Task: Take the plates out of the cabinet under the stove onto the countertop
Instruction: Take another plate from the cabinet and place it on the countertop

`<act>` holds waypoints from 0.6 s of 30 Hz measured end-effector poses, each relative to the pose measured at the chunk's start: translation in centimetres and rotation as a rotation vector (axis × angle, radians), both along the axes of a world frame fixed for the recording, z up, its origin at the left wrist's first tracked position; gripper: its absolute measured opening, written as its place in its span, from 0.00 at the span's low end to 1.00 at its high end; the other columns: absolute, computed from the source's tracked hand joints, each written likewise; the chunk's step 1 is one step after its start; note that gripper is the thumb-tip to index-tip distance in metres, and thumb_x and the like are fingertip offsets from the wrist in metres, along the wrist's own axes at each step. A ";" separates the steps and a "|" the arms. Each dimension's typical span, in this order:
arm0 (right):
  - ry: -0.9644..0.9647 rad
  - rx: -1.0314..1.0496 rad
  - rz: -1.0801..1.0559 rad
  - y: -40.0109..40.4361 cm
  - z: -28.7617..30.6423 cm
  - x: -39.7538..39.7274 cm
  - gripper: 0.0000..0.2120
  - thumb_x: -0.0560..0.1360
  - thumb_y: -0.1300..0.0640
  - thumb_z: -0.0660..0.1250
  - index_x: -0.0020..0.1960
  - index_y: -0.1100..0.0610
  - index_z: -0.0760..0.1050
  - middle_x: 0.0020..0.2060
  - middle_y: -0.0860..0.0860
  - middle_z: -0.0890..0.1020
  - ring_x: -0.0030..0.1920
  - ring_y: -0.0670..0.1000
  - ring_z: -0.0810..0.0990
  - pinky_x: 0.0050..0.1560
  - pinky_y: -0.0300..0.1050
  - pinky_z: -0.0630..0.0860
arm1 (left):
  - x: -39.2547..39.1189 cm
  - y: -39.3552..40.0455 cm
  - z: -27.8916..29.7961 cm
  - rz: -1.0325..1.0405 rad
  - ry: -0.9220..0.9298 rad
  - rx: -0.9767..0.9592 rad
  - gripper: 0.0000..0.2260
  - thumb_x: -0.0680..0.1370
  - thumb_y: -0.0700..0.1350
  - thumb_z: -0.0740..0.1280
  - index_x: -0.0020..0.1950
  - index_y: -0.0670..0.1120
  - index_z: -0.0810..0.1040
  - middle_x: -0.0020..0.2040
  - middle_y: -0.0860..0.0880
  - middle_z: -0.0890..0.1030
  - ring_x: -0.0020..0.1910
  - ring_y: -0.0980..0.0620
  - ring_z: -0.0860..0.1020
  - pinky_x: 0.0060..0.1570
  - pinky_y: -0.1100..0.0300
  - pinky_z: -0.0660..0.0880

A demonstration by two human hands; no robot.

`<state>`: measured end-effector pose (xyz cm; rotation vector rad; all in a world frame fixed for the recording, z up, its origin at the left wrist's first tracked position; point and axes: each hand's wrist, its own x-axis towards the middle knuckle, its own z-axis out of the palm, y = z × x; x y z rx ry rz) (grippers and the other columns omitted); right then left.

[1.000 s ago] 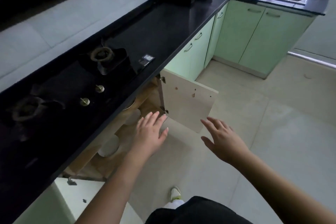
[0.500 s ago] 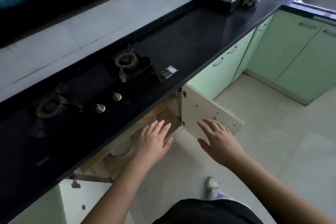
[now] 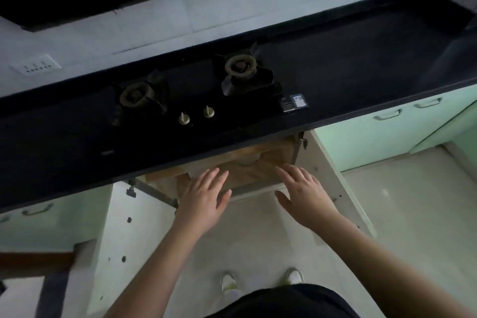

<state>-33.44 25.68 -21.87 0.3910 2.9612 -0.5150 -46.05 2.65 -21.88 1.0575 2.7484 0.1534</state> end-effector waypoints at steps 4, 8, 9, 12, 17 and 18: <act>0.025 -0.017 0.069 -0.7 0.2 -1.9 0.28 0.79 0.44 0.60 0.77 0.51 0.58 0.73 0.51 0.66 0.74 0.55 0.63 0.72 0.51 0.62 | 0.8 -2.5 0.0 0.077 0.030 0.005 0.25 0.83 0.59 0.52 0.78 0.51 0.63 0.78 0.48 0.65 0.77 0.47 0.60 0.73 0.50 0.59; 0.023 -0.003 0.120 -2.2 0.0 -3.2 0.28 0.80 0.45 0.59 0.76 0.52 0.59 0.73 0.52 0.67 0.73 0.55 0.63 0.71 0.51 0.62 | 0.7 -4.7 -0.2 0.097 0.036 -0.009 0.27 0.82 0.61 0.48 0.78 0.50 0.63 0.78 0.48 0.65 0.77 0.48 0.60 0.72 0.50 0.62; 0.020 0.000 0.123 -2.6 -0.1 -3.5 0.28 0.80 0.45 0.59 0.77 0.52 0.59 0.73 0.52 0.67 0.73 0.55 0.63 0.71 0.51 0.62 | 0.5 -5.2 -0.3 0.099 0.033 -0.005 0.27 0.82 0.60 0.48 0.78 0.50 0.63 0.78 0.48 0.65 0.77 0.47 0.60 0.72 0.50 0.62; 0.010 0.004 0.105 -3.9 -0.4 -4.1 0.29 0.79 0.45 0.59 0.77 0.51 0.58 0.74 0.52 0.66 0.74 0.56 0.63 0.72 0.53 0.62 | -0.2 -6.8 -0.9 0.110 0.022 0.028 0.25 0.83 0.57 0.54 0.78 0.50 0.63 0.78 0.48 0.64 0.77 0.47 0.60 0.72 0.49 0.61; -0.013 0.021 0.084 -5.4 -1.3 -4.6 0.29 0.79 0.45 0.60 0.77 0.52 0.58 0.73 0.52 0.67 0.73 0.56 0.63 0.71 0.53 0.63 | -1.2 -7.5 -2.8 0.081 -0.022 0.041 0.25 0.83 0.57 0.54 0.79 0.50 0.61 0.79 0.48 0.62 0.78 0.47 0.58 0.74 0.49 0.59; -0.016 0.017 0.076 -5.7 -1.5 -4.6 0.29 0.79 0.45 0.60 0.77 0.52 0.58 0.73 0.52 0.66 0.73 0.56 0.63 0.71 0.53 0.63 | -1.3 -7.5 -3.2 0.074 -0.031 0.039 0.25 0.83 0.57 0.54 0.79 0.50 0.61 0.79 0.48 0.62 0.78 0.47 0.58 0.74 0.49 0.59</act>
